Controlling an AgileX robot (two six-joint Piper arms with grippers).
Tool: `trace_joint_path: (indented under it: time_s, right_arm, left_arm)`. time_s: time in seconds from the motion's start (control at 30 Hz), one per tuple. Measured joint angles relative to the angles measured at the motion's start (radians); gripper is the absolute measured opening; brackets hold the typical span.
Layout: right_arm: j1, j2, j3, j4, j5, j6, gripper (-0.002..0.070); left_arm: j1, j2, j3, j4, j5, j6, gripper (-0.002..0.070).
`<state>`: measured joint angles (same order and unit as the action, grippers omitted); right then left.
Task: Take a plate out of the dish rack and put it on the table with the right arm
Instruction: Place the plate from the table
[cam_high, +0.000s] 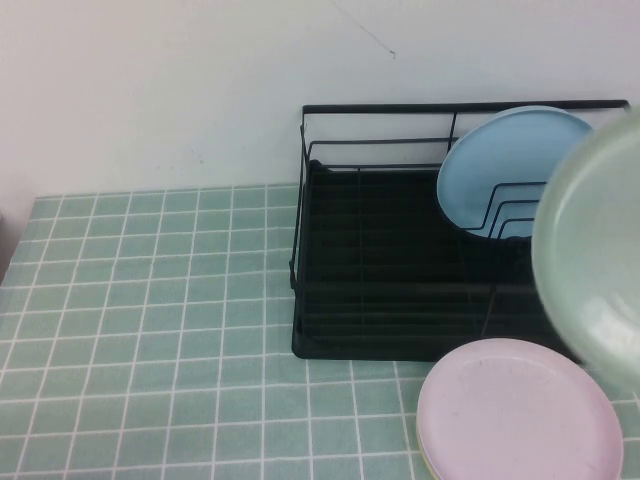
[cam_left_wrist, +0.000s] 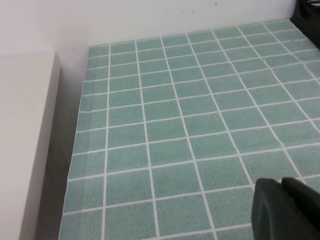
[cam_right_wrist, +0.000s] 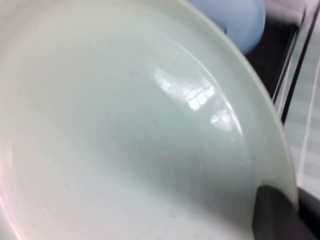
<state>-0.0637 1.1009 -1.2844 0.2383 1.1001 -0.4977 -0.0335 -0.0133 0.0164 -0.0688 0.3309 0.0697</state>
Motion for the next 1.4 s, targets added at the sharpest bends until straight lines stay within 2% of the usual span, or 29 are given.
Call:
trace_joint_path:
  time_s: [0.2, 0.4, 0.57, 0.97, 1.4]
  right_arm:
    - [0.0, -0.166, 0.398, 0.034, -0.186, 0.137, 0.001]
    - [0.0, -0.139, 0.638, 0.162, -0.348, 0.143, 0.0011]
    - [0.016, -0.024, 0.671, 0.292, -0.438, 0.06, 0.0011]
    - [0.157, 0.281, 0.672, 0.369, -0.632, 0.018, 0.0011]
    - [0.159, 0.354, 0.672, 0.373, -0.68, 0.001, 0.0011]
  left_arm:
    - [0.0, 0.0, 0.0, 0.0, 0.0, 0.0, -0.0003]
    - [0.0, 0.0, 0.0, 0.0, 0.0, 0.0, -0.0003]
    - [0.0, 0.0, 0.0, 0.0, 0.0, 0.0, -0.0003]
    - [0.0, 0.0, 0.0, 0.0, 0.0, 0.0, -0.0003]
    - [0.0, 0.0, 0.0, 0.0, 0.0, 0.0, -0.0003]
